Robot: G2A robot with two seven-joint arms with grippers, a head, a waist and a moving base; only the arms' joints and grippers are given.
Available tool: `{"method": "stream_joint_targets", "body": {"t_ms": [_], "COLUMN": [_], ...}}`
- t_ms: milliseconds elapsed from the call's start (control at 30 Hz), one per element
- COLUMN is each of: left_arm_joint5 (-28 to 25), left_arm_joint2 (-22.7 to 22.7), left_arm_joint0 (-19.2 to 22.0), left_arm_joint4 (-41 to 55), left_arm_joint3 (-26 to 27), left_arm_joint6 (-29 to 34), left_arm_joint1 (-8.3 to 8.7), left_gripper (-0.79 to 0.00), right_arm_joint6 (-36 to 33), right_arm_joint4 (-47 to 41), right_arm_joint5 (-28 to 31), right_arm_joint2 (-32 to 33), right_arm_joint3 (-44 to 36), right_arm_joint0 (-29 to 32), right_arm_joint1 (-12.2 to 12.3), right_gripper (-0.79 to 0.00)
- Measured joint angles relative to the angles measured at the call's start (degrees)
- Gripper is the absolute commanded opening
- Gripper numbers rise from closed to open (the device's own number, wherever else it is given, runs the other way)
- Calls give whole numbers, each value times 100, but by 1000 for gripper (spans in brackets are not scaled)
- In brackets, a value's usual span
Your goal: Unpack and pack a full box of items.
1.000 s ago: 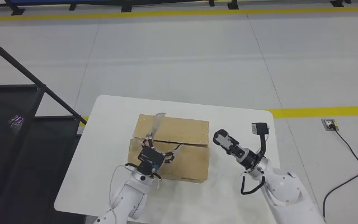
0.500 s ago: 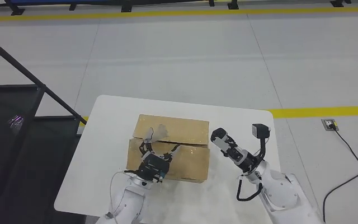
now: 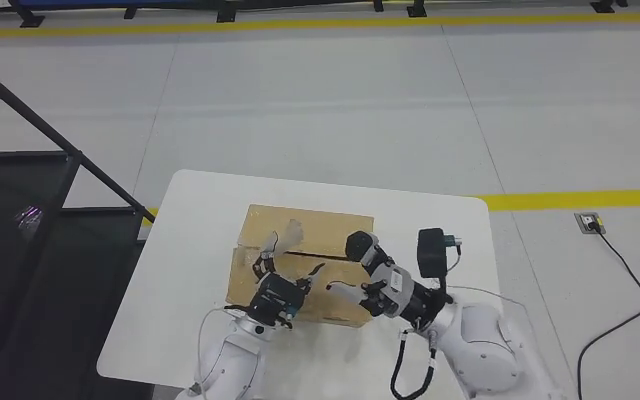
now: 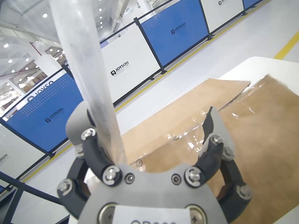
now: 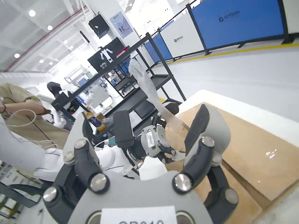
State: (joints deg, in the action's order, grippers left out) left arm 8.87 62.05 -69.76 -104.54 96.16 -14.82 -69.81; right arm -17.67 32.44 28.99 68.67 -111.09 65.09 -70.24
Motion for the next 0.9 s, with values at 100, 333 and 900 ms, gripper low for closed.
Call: {"method": "stream_joint_targets", "body": {"t_ms": [100,333,900], "left_arm_joint5": [-33,-88,-190], "left_arm_joint2": [0,22,112], "left_arm_joint0": [-13,-67,-75], "left_arm_joint4": [-24,-91,-130], "left_arm_joint3": [1,22,-37], "left_arm_joint6": [6,11,-9], "left_arm_joint1": [-15,-41,-112], "left_gripper": [0,0,0], "right_arm_joint6": [415,910,758], "right_arm_joint4": [738,1613,1702], "right_arm_joint5": [-305,-885,-1326], "right_arm_joint2": [-239,-727,-1105], "right_arm_joint3": [10,255,595], "right_arm_joint0": [-151,-654,-1120], "right_arm_joint1": [-56,-190,-366], "right_gripper": [0,0,-785]}}
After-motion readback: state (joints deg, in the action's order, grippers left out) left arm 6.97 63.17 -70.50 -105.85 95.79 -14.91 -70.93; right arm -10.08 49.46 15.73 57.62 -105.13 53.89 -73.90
